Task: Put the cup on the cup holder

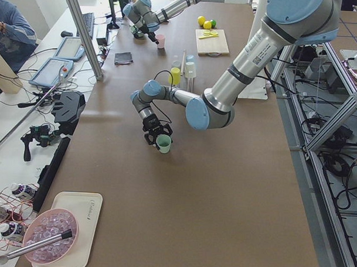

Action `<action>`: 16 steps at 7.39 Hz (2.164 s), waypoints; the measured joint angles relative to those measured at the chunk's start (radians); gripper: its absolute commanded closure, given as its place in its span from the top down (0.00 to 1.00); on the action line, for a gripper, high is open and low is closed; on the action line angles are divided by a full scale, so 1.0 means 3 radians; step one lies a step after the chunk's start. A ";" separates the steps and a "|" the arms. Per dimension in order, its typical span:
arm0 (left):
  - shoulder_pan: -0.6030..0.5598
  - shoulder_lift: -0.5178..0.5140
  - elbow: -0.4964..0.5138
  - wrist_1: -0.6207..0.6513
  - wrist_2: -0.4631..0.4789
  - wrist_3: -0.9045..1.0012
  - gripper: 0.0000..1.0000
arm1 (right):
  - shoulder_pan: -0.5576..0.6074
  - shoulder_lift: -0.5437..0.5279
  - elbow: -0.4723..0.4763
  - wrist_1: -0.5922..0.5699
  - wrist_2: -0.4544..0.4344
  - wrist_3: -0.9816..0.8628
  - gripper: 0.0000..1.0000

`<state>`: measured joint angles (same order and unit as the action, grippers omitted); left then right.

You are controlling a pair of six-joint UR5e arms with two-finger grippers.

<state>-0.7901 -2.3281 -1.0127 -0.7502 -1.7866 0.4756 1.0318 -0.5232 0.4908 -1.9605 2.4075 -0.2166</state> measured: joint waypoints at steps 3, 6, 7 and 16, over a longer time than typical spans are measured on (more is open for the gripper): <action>0.0045 -0.0003 0.0006 0.0000 0.0077 0.0005 0.85 | -0.0012 0.0048 -0.0111 -0.0010 -0.0021 -0.0083 1.00; 0.0064 -0.0002 0.0006 0.0000 0.0141 0.0003 0.34 | -0.0068 0.0089 -0.0194 -0.0010 -0.0027 -0.0082 1.00; 0.0065 -0.0003 0.0003 0.0002 0.0149 0.0005 0.18 | -0.0085 0.0104 -0.0235 -0.0010 -0.0033 -0.0085 1.00; -0.0436 0.0899 -0.2362 -0.0660 -0.0333 -0.0922 0.20 | -0.0144 0.0257 -0.0578 -0.0011 -0.0174 -0.0198 1.00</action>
<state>-0.9209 -2.0586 -1.7213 -0.9482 -1.8866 0.1990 0.9886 -0.4462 0.3173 -1.9638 2.3553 -0.2761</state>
